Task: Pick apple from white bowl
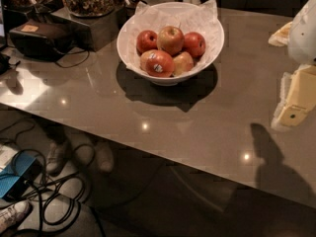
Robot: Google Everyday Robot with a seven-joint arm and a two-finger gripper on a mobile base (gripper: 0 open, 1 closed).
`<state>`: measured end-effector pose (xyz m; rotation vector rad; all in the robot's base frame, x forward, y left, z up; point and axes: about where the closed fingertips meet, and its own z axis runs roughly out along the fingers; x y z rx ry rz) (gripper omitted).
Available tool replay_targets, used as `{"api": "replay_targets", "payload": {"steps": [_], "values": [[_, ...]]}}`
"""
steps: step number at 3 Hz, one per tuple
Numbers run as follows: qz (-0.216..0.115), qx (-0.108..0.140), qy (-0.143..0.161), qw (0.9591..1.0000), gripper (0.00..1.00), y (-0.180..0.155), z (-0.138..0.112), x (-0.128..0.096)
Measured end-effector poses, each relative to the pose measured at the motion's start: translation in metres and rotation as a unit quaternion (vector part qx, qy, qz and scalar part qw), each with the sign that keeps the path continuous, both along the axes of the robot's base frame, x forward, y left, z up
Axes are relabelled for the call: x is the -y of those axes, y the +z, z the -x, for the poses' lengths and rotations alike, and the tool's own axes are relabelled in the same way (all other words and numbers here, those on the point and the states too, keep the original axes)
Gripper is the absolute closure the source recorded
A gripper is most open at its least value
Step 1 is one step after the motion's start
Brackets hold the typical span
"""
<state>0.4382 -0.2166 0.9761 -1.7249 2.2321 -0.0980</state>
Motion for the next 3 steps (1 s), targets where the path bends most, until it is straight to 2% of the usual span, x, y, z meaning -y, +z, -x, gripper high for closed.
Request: {"api": "replay_targets", "payload": {"steps": [1,2,3], "values": [[-0.002,0.007,0.006,1.0000,0.00,0.009,-0.005,-0.007],[0.004,0.006,0.026,0.9996,0.00,0.017,-0.018,-0.023],[0.004,0.007,0.028,0.9996,0.00,0.018,-0.018,-0.025]]}}
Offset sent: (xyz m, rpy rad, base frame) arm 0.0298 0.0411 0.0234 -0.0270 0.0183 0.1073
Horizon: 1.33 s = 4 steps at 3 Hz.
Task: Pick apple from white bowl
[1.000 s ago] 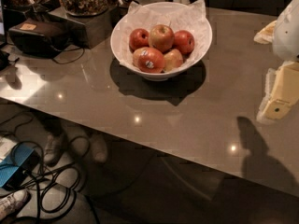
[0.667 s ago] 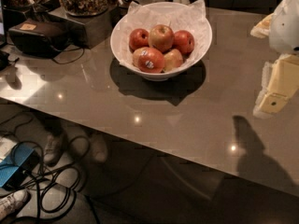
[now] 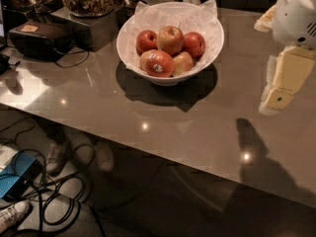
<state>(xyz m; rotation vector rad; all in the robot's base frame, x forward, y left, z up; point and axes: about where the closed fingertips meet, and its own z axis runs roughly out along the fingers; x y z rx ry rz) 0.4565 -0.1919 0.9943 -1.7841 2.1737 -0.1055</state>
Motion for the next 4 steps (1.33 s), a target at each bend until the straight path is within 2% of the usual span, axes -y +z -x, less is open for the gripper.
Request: {"api": "replay_targets", "payload": {"steps": [1,2,3,4], "values": [[-0.013,-0.006,-0.005,0.9999,0.00,-0.002,-0.003,0.002],[-0.031,-0.025,-0.020,0.9990,0.00,-0.008,-0.029,-0.006],[-0.032,-0.035,-0.019,0.9987,0.00,-0.007,-0.075,-0.025],[-0.041,-0.017,-0.013,0.9989,0.00,0.001,-0.086,-0.033]]}}
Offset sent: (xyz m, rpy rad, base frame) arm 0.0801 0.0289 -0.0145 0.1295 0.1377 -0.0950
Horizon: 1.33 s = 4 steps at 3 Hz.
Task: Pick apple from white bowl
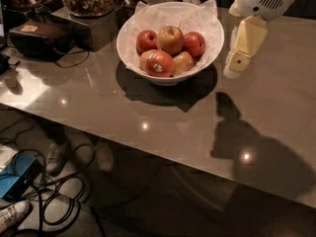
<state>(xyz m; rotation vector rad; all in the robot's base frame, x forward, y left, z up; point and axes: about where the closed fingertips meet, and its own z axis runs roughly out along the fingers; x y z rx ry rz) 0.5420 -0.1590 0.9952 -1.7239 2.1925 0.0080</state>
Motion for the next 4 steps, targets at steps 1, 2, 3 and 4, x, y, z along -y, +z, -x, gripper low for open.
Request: {"api": "replay_targets", "payload": {"steps": [1,2,3,4], "values": [[-0.010,0.008,0.004,0.9999,0.00,0.000,-0.005,-0.001],[-0.015,0.003,0.007,0.9999,0.00,0.003,-0.026,-0.012],[-0.012,0.010,0.026,0.9995,0.00,0.014,-0.056,-0.041],[-0.021,0.029,0.028,0.9990,0.00,0.022,-0.066,-0.049]]}}
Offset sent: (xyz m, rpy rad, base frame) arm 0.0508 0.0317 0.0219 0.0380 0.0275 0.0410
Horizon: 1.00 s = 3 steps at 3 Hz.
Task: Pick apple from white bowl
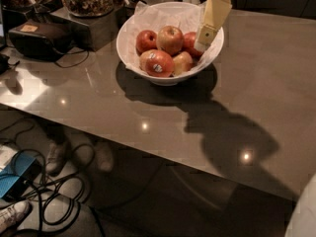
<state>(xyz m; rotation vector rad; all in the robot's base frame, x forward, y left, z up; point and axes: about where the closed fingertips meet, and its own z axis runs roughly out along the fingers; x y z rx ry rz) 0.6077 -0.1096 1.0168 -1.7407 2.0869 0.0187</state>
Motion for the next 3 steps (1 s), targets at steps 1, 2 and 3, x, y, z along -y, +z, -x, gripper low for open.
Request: {"api": "replay_targets", "payload": {"steps": [1,2,3], "values": [[-0.009,-0.008,-0.015,0.9998,0.00,-0.008,-0.009,0.006],[-0.015,-0.020,-0.022,0.9995,0.00,-0.015,-0.023,0.004],[-0.016,-0.028,-0.019,0.9993,0.06,-0.021,-0.038,-0.002]]}}
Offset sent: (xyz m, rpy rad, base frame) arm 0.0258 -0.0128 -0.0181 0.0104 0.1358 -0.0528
